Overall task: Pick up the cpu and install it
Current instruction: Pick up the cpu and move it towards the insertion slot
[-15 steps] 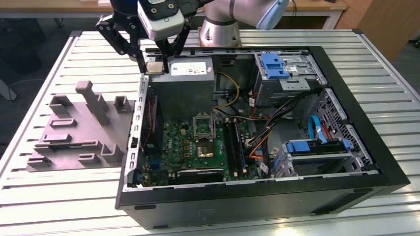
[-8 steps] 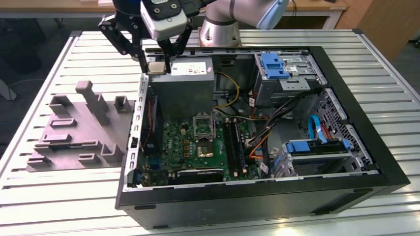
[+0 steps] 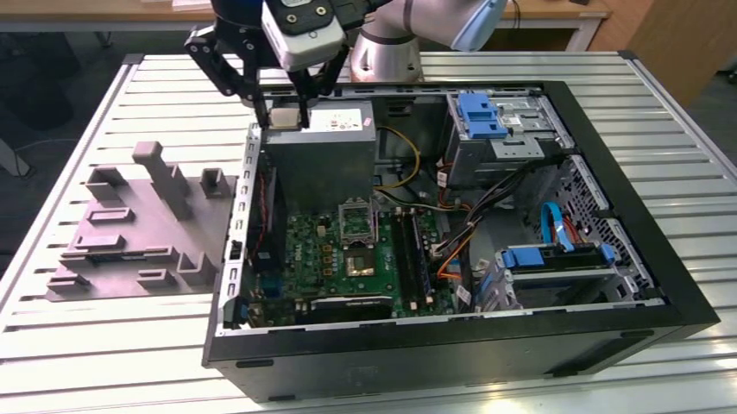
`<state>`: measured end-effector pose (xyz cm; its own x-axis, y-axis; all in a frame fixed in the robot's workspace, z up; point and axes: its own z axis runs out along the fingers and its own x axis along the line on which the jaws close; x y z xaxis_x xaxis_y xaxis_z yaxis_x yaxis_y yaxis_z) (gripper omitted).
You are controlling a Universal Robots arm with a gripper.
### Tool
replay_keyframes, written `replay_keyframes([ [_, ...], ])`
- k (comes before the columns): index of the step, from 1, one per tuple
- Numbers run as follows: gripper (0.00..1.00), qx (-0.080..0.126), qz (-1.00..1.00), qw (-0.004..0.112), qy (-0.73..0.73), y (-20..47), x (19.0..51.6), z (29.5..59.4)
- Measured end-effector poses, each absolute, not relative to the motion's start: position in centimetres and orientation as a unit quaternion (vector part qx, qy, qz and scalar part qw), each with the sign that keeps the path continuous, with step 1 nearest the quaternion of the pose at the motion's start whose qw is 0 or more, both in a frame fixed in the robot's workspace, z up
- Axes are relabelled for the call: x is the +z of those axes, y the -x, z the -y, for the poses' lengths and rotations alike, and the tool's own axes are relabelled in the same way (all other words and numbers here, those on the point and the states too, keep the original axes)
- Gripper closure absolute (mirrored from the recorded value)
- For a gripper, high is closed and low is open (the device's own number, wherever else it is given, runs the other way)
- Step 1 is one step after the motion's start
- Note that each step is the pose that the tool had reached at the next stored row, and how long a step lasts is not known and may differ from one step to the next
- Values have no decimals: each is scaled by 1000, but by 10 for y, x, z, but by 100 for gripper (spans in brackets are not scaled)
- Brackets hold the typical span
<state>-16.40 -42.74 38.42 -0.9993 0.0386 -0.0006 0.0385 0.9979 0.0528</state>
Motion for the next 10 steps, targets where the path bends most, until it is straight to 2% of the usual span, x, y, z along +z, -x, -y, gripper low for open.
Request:
replay_keyframes([
  [10, 53, 26, -999, 1, -19, 153, 384, 427],
])
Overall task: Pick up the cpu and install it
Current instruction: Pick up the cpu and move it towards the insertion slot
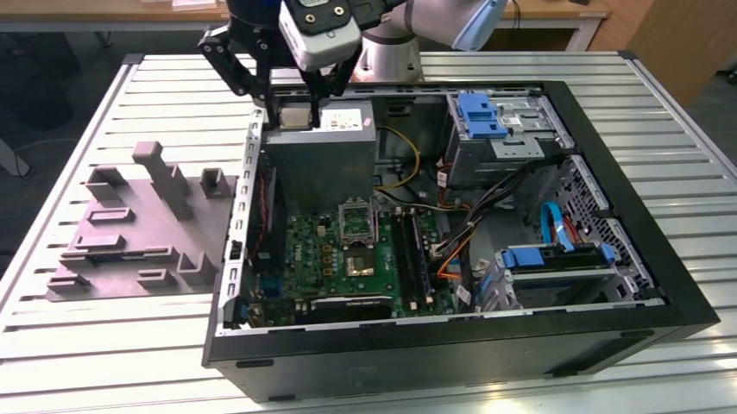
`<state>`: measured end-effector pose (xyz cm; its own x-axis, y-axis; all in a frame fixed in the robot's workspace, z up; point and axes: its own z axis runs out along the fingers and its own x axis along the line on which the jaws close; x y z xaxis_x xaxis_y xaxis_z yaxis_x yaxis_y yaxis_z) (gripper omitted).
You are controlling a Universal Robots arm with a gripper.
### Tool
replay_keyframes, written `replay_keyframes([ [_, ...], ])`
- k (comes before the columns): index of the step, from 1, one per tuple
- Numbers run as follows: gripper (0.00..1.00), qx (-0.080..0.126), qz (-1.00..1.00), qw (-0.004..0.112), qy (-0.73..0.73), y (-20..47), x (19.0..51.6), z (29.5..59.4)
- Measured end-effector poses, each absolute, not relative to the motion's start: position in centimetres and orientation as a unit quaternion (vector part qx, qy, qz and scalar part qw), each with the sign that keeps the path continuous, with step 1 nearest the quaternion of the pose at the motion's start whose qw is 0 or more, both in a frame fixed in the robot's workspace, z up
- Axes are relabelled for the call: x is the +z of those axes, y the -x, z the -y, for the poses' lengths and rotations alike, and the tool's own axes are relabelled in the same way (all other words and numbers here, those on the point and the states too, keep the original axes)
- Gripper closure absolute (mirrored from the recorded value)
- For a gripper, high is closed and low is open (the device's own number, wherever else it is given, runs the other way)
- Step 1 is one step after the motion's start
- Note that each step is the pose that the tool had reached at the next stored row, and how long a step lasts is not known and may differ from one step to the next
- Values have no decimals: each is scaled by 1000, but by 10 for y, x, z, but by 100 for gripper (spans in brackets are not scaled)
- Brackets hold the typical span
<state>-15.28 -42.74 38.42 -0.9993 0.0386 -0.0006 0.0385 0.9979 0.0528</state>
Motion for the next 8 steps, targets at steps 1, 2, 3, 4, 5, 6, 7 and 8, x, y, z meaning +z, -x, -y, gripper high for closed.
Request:
replay_keyframes([
  [1, 53, 26, -999, 1, -19, 151, 384, 427],
  [2, 53, 26, -999, 1, -19, 150, 384, 427],
  [3, 53, 26, -999, 1, -19, 149, 384, 427],
  [4, 53, 26, -999, 1, -19, 147, 384, 427],
  [5, 53, 26, -999, 1, -19, 145, 384, 427],
  [6, 53, 26, -999, 1, -19, 143, 384, 427],
  [7, 53, 26, -999, 1, -19, 140, 384, 427],
  [8, 53, 26, -999, 1, -19, 137, 384, 427],
])
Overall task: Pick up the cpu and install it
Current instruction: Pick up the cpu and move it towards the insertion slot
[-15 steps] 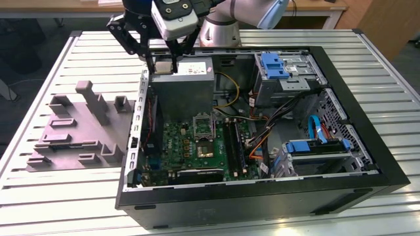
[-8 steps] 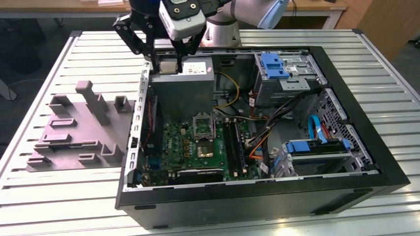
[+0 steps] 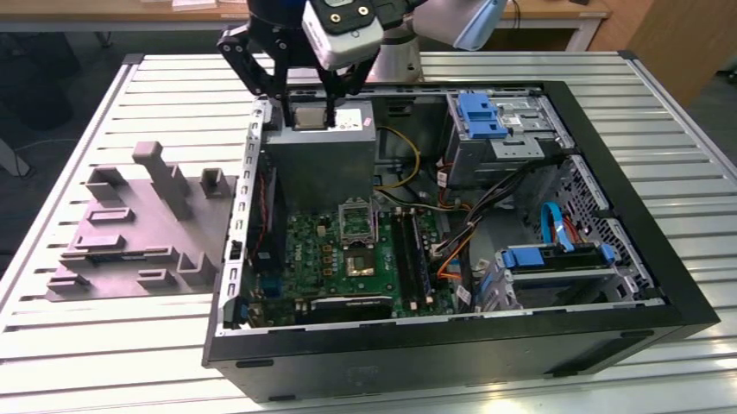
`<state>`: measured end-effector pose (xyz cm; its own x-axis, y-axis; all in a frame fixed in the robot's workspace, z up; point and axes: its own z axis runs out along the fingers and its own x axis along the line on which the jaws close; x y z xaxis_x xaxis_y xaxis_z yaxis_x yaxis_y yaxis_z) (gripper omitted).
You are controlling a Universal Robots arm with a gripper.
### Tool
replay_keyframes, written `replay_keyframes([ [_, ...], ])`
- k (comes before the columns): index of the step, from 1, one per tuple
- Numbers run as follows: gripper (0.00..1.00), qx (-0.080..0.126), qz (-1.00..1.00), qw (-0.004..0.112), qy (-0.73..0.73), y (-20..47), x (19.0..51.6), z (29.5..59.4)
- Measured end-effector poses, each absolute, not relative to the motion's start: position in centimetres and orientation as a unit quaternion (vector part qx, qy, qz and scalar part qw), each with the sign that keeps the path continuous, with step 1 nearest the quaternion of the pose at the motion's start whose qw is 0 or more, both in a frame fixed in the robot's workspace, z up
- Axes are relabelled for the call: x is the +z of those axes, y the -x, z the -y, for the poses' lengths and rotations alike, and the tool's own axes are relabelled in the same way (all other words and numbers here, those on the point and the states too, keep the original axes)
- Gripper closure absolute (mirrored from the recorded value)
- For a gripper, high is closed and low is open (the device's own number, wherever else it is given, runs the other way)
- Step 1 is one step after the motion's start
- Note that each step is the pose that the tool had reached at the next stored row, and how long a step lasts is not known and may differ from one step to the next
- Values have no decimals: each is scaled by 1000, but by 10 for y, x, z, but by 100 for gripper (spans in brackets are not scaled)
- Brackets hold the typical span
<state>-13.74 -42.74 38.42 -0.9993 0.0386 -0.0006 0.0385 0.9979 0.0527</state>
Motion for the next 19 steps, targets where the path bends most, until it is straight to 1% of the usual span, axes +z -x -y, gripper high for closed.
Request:
replay_keyframes([
  [11, 53, 26, -999, 1, -19, 116, 384, 427],
  [19, 53, 26, -999, 1, -19, 81, 384, 427],
])
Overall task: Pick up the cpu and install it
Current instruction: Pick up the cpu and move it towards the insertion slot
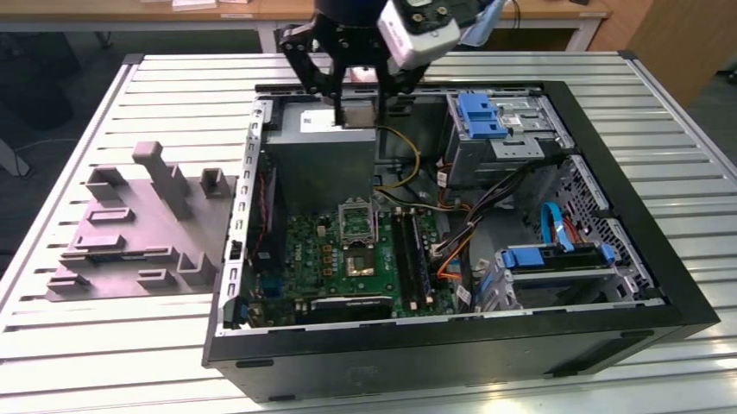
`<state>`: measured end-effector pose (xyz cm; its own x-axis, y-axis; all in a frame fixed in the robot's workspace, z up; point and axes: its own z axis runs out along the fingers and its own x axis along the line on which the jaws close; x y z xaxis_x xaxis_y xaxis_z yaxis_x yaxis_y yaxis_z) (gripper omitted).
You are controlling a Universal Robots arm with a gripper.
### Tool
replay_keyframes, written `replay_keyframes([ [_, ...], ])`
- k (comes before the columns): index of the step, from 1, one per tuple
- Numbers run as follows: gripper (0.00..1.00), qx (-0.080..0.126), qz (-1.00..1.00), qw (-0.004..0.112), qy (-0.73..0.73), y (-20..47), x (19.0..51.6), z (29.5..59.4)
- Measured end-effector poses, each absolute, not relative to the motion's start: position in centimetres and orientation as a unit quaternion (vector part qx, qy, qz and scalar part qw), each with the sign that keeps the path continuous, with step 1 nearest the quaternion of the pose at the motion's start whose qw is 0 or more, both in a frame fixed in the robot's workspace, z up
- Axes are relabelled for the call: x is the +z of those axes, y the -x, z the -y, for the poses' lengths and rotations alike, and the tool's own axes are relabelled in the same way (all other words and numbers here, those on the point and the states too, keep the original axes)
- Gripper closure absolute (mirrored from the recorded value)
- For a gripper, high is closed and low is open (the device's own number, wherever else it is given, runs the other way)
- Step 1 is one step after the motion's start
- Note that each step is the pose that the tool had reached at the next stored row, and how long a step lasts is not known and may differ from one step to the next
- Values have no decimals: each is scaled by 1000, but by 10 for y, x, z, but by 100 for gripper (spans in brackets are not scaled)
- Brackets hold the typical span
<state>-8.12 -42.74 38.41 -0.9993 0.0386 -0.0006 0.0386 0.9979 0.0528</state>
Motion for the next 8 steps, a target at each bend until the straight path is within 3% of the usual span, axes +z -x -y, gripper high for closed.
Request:
replay_keyframes([
  [8, 53, 27, -999, 1, -19, 57, 384, 427],
])
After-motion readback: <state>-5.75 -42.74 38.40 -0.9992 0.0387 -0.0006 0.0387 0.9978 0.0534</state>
